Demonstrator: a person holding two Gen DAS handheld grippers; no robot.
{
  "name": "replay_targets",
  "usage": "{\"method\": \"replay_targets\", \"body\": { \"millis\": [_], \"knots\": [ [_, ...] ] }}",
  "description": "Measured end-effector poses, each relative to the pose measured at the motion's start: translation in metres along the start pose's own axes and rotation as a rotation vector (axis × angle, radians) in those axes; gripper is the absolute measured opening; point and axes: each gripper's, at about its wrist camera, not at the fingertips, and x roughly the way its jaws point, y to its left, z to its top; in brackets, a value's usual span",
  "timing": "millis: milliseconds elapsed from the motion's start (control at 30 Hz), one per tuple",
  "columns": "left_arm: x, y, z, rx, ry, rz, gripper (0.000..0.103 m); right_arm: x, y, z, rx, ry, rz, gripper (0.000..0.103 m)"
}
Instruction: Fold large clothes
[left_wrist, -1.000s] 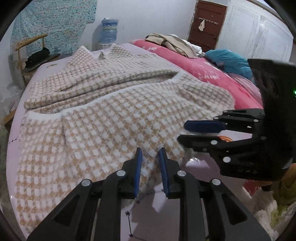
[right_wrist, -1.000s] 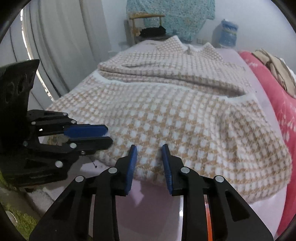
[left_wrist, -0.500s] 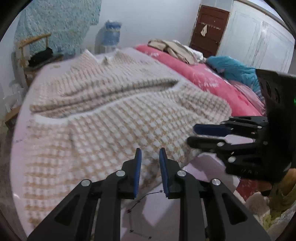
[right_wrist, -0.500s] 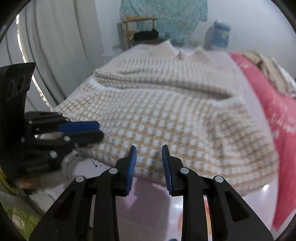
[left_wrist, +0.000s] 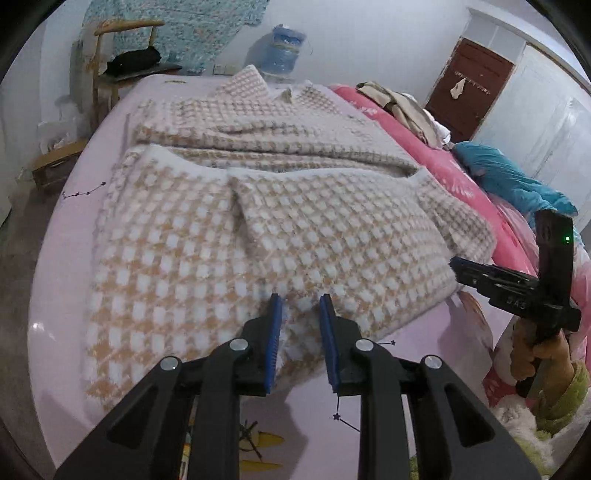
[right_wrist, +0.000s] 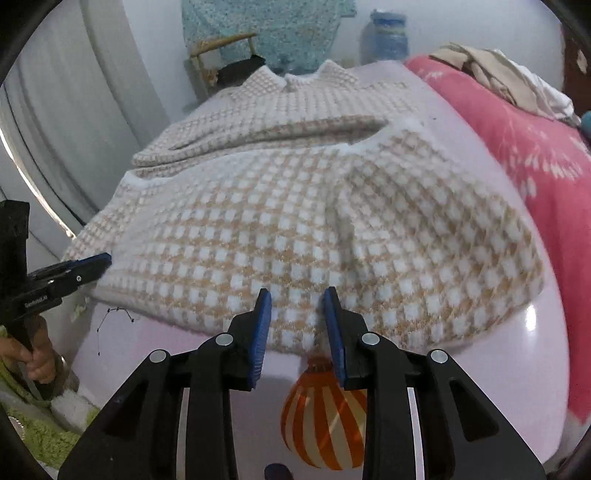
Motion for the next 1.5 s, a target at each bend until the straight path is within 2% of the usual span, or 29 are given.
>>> {"method": "replay_targets", "body": {
  "millis": [100,167,267,333,400,467,500,533,567,633,700,733,833,900,967,1033,1133,1233,1333,1400,1500],
  "knots": [
    [-0.016,0.005,-0.001,-0.008,-0.028,0.03,0.022,-0.018,-0.003,0.003,-0.023,-0.043,-0.067,0.026],
    [-0.015,0.021,-0.008,-0.048,-0.016,0.052,0.022,-0.016,-0.021,-0.001,0.027,-0.035,-0.114,0.026],
    [-0.013,0.031,-0.008,-0.108,-0.025,0.001,0.022,-0.006,-0.042,-0.01,0.115,-0.027,-0.059,0.026],
    [-0.021,0.027,-0.003,-0.096,-0.033,0.028,0.022,-0.016,-0.039,-0.004,0.101,-0.026,-0.082,0.025],
    [-0.032,0.032,-0.002,-0.096,-0.068,0.046,0.023,-0.033,-0.045,-0.002,0.102,-0.082,-0.131,0.026],
    [-0.033,0.047,-0.004,-0.143,-0.076,0.088,0.028,-0.039,-0.064,-0.004,0.164,-0.109,-0.172,0.025],
    [-0.029,0.056,-0.004,-0.171,-0.064,0.081,0.028,-0.034,-0.075,-0.006,0.207,-0.101,-0.173,0.023],
    [-0.025,0.064,-0.007,-0.206,-0.062,0.051,0.028,-0.025,-0.088,-0.011,0.257,-0.078,-0.139,0.022],
    [-0.025,0.065,-0.007,-0.214,-0.07,0.042,0.028,-0.02,-0.089,-0.011,0.273,-0.072,-0.124,0.022],
    [-0.028,0.059,-0.003,-0.192,-0.056,0.06,0.028,-0.026,-0.082,-0.007,0.242,-0.066,-0.149,0.022],
    [-0.035,0.056,-0.002,-0.174,-0.076,0.07,0.029,-0.037,-0.075,-0.002,0.216,-0.092,-0.166,0.025],
    [-0.038,0.056,-0.003,-0.169,-0.092,0.078,0.035,-0.038,-0.074,-0.002,0.219,-0.099,-0.168,0.026],
    [-0.028,0.068,-0.005,-0.207,-0.08,0.071,0.036,-0.02,-0.08,-0.009,0.23,-0.06,-0.179,0.025],
    [-0.034,0.069,-0.002,-0.22,-0.085,0.069,0.036,-0.026,-0.073,0.0,0.216,-0.049,-0.205,0.026],
    [-0.041,0.062,0.004,-0.182,-0.1,0.098,0.039,-0.039,-0.069,0.01,0.212,-0.077,-0.204,0.031],
    [-0.047,0.058,0.01,-0.154,-0.126,0.117,0.047,-0.052,-0.063,0.026,0.209,-0.145,-0.182,0.049],
    [-0.041,0.053,0.03,-0.123,-0.142,0.122,0.052,-0.047,-0.051,0.047,0.183,-0.18,-0.141,0.05],
    [-0.025,0.05,0.048,-0.11,-0.12,0.153,0.057,-0.025,-0.042,0.063,0.151,-0.164,-0.098,0.051],
    [0.004,0.056,0.058,-0.135,-0.049,0.188,0.06,0.007,-0.036,0.07,0.137,-0.111,-0.077,0.055],
    [0.019,0.061,0.059,-0.16,0.008,0.218,0.06,0.037,-0.042,0.071,0.154,-0.022,-0.118,0.057],
    [0.019,0.057,0.061,-0.148,0.013,0.233,0.063,0.038,-0.035,0.074,0.13,-0.003,-0.144,0.057]
  ]
}}
